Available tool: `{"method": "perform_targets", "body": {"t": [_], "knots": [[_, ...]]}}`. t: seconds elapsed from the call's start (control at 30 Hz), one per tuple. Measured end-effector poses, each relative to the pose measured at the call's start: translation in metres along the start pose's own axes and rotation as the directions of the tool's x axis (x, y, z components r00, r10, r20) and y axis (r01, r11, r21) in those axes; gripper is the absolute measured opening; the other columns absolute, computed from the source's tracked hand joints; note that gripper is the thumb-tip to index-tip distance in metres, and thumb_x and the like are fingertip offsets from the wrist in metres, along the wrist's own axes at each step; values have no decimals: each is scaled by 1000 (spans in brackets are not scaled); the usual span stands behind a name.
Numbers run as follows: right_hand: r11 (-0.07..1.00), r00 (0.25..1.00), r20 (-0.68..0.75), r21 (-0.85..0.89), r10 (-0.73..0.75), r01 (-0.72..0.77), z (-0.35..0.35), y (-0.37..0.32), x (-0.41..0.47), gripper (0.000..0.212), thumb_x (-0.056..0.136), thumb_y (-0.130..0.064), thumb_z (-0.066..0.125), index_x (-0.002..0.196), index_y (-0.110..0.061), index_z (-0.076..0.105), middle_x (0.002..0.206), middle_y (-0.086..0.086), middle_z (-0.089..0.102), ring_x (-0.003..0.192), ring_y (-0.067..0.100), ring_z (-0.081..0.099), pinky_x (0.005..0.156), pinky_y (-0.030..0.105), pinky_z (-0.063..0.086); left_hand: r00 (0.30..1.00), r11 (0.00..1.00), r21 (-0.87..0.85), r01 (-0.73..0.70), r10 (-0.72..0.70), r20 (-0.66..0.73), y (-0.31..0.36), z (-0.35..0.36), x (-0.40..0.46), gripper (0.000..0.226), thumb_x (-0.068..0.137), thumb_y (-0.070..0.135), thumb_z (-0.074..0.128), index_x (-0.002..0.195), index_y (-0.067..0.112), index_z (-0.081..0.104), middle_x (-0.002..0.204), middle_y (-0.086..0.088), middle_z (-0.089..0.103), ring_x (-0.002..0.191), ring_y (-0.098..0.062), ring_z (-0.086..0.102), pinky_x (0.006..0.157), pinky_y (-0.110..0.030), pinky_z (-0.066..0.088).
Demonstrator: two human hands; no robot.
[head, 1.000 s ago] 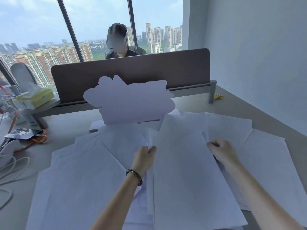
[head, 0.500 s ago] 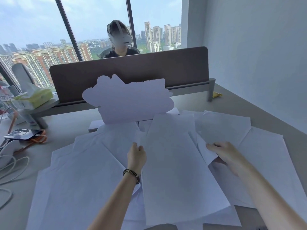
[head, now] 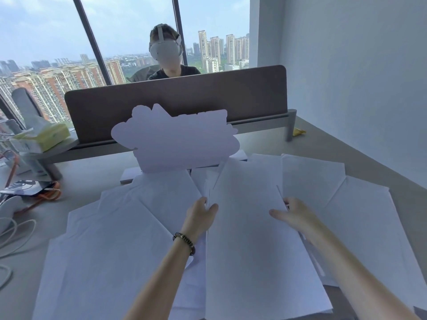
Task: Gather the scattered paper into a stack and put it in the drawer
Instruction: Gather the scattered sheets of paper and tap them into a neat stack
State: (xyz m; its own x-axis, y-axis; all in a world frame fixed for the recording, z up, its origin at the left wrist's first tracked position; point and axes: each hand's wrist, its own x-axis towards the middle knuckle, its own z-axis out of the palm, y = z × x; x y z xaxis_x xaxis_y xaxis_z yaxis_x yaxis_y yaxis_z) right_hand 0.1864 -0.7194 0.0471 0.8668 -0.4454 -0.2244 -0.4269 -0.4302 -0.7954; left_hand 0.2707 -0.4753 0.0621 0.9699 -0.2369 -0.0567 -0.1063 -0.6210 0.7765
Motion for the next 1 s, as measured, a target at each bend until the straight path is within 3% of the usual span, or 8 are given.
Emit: {"method": "perform_targets", "body": {"t": [0.1,0.23,0.37,0.53,0.63,0.8,0.9,1.0], "knots": [[999,999,-42,-1,-32,32,1,-7,-7,25,88,-22,71,107,-11,59,108,10,65,98,30,64,78,35,48,1000,1000,15,-6,6,-16,-1,-4,-3,13,95,24,50,88,13,47,72,-3,48,65,-21,44,59,-31,31],[987,988,-57,71,-141,145,-3,-9,-11,11,93,-14,65,102,-18,60,108,6,66,101,27,64,80,35,48,999,994,104,14,-10,-44,-10,-9,-1,41,97,31,50,129,4,52,118,-15,58,115,-33,54,89,-36,41],[961,974,-96,168,-206,220,-8,-12,-16,17,95,-12,62,92,-26,71,100,2,76,93,25,73,89,44,55,995,971,-219,97,-96,15,-4,-18,-4,60,93,36,63,141,9,40,119,-5,58,99,-22,59,84,-33,48],[923,961,-170,285,-217,259,-11,-23,-21,18,94,-12,62,88,-24,74,94,3,77,86,24,72,79,37,54,987,887,-434,159,-127,102,-4,-32,-3,43,85,35,76,115,9,59,101,-7,72,82,-17,65,75,-31,52],[891,960,-197,373,-198,260,-14,-25,-22,13,94,-13,62,90,-17,73,95,12,77,82,26,70,76,38,53,990,964,-237,117,-95,102,-4,-31,-7,38,88,46,68,96,9,67,86,-5,71,73,-18,61,67,-27,44],[837,956,-198,466,-219,288,-27,-33,-29,15,96,-10,59,99,-15,73,100,10,77,93,33,73,85,49,56,997,998,30,48,-50,55,15,-34,-20,54,95,63,43,62,20,38,60,5,43,60,-16,43,53,-27,29],[795,960,-149,537,-239,281,-34,-43,-36,18,97,-7,57,102,-15,73,99,5,79,88,26,74,84,43,55,989,959,-283,14,27,143,25,-39,-29,44,96,53,54,69,19,61,54,16,57,51,-1,54,50,-14,37],[773,951,-146,554,-274,308,-40,-54,-46,20,98,-7,56,105,-16,73,101,3,79,84,19,75,80,38,56,971,763,-646,-23,170,167,27,-45,-32,30,93,25,68,116,5,71,104,-7,78,97,-20,74,86,-29,57]]}}
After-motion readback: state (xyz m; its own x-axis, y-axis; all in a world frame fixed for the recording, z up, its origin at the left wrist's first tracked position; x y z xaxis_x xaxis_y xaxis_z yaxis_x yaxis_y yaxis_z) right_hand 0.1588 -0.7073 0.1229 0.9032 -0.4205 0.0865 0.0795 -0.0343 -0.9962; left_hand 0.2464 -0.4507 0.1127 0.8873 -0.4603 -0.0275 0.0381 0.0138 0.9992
